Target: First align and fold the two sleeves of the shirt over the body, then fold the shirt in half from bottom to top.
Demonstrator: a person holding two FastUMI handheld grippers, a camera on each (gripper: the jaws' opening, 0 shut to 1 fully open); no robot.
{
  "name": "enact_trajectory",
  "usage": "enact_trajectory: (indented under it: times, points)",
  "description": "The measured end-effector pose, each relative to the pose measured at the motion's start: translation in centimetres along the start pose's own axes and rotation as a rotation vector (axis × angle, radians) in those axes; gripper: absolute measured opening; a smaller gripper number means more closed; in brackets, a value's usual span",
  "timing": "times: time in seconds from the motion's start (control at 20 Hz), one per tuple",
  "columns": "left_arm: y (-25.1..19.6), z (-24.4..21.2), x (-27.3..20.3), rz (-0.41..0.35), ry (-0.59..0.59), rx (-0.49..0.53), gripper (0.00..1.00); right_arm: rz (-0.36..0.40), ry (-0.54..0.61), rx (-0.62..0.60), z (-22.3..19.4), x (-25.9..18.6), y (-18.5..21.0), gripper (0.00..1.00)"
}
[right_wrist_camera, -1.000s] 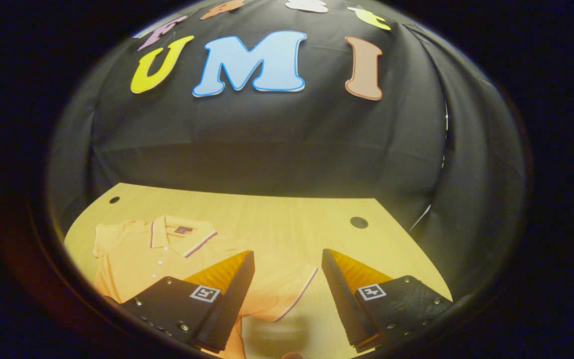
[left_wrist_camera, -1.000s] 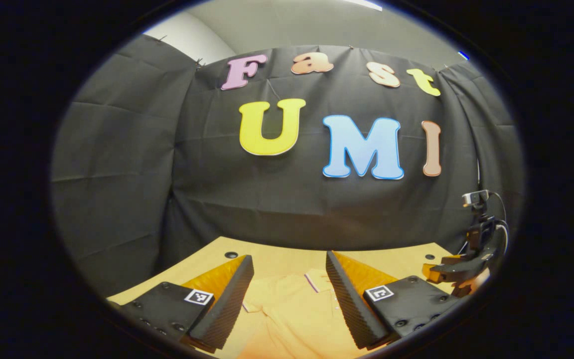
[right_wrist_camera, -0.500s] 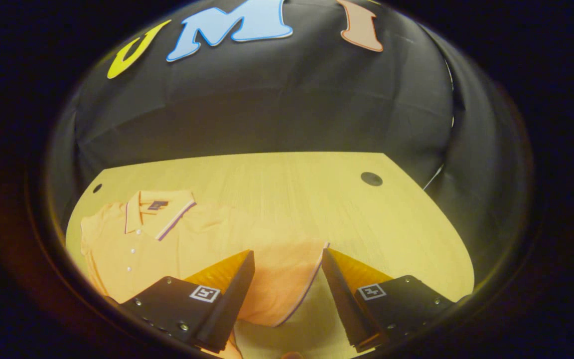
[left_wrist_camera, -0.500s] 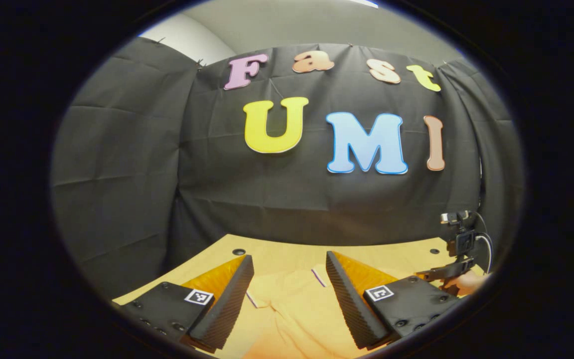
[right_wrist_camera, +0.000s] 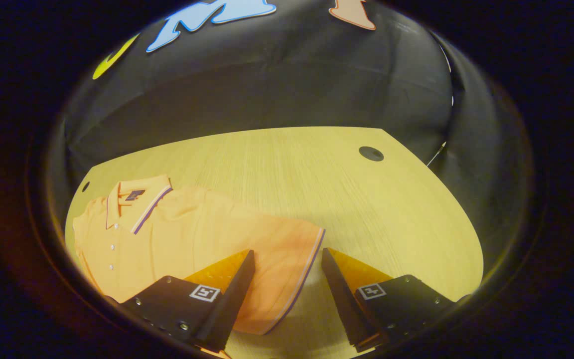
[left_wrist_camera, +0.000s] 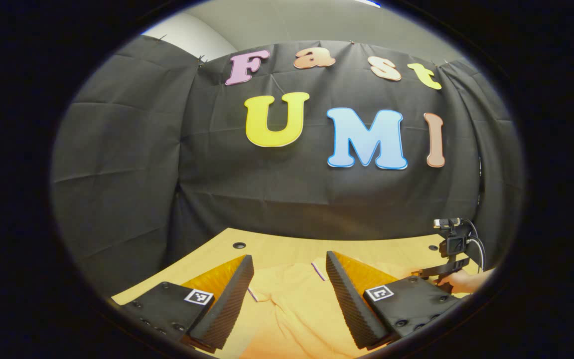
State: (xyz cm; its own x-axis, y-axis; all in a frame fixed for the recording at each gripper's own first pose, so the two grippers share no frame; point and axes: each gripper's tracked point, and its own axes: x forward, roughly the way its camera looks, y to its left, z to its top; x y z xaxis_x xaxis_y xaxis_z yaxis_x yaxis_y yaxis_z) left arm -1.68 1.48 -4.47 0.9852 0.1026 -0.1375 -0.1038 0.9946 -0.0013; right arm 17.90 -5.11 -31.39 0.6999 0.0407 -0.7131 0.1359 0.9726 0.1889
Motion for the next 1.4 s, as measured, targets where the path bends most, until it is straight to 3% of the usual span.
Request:
enact_trajectory:
  times: [0.1, 0.15, 0.3, 0.35, 0.4, 0.45, 0.55, 0.6, 0.95, 1.15, 1.4]
  points:
    - [0.0, 0.0, 0.0, -0.001, -0.001, 0.002, 0.98, 0.0, 0.007, 0.017, 0.0, 0.2, 0.0, 0.82]
    - [-0.1, 0.0, -0.1, -0.001, -0.001, 0.004, 0.98, -0.002, 0.011, 0.024, -0.1, 0.1, 0.1, 0.64]
    - [-0.3, 0.2, -0.4, -0.004, -0.007, 0.01, 0.98, 0.007, 0.013, 0.03, 0.1, 0.1, 0.3, 0.46]
    - [-0.2, 0.4, -0.5, -0.003, -0.01, 0.014, 0.98, 0.009, 0.012, 0.028, 0.1, 0.1, 0.3, 0.3]
    - [-0.3, 0.4, -0.5, -0.004, -0.014, 0.017, 0.95, 0.015, 0.021, 0.037, 0.1, 0.3, 0.6, 0.3]
    - [-0.3, 0.4, -0.7, -0.004, -0.015, 0.02, 0.95, 0.008, 0.014, 0.044, 0.2, 0.1, 0.6, 0.08]
    - [-0.4, 0.4, -1.0, -0.005, -0.015, 0.02, 0.95, -0.004, 0.015, 0.049, 0.2, 0.2, 0.7, 0.08]
    - [-0.4, 0.4, -1.1, -0.006, -0.013, 0.02, 0.95, -0.007, 0.008, 0.046, 0.5, -0.1, 0.9, 0.01]
    - [-0.4, 0.9, -2.0, -0.007, -0.029, 0.014, 0.95, 0.008, -0.094, -0.077, 3.7, -3.0, 2.4, 0.01]
    - [-0.4, 1.1, -2.0, -0.009, -0.033, 0.007, 0.98, 0.053, -0.164, -0.188, 5.5, -5.2, 5.6, 0.01]
    - [0.4, 1.1, -2.4, 0.009, -0.035, -0.002, 0.98, 0.125, -0.172, -0.299, 4.9, -5.9, 10.1, 0.0]
